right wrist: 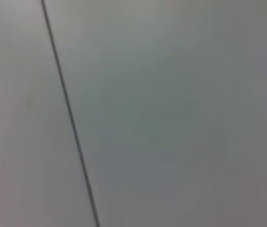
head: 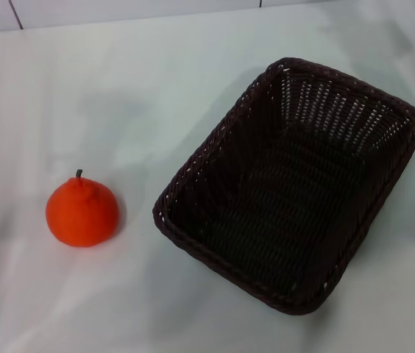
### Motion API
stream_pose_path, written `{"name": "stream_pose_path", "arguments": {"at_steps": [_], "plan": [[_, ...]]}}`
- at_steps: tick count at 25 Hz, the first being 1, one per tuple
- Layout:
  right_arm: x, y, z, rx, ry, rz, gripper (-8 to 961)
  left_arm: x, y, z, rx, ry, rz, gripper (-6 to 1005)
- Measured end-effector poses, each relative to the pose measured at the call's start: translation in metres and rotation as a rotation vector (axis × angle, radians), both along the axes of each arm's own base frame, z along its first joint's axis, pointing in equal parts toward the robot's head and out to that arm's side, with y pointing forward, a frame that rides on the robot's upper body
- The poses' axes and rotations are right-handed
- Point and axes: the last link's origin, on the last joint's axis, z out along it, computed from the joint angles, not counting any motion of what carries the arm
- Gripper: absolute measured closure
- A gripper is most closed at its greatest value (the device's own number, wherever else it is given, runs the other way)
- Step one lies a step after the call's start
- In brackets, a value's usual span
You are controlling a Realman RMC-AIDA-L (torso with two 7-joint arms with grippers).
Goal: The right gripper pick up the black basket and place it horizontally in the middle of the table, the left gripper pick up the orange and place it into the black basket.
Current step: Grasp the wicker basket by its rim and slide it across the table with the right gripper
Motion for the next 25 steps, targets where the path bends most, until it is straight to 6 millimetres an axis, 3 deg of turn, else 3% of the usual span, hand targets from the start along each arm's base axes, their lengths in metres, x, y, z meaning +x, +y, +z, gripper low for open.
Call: {"name": "stream_pose_path", "arguments": {"at_steps": [8,13,18,25], "plan": [[-0.011,0.005,-0.007,-0.088,-0.025,0.052,126,0.0,-0.002,0.0,0.004,-0.002,-0.004,111],[-0.029,0.015,0.0,-0.299,-0.079,0.144,126,0.0,-0.002,0.001,0.005,-0.002,-0.002,111],[-0.051,0.027,0.038,-0.666,-0.195,0.134,127,-0.002,-0.002,0.002,0.012,-0.002,0.005,112],[-0.081,0.021,0.082,-1.028,-0.531,-0.117,129,-0.002,0.0,0.003,0.008,-0.014,0.003,111]]}}
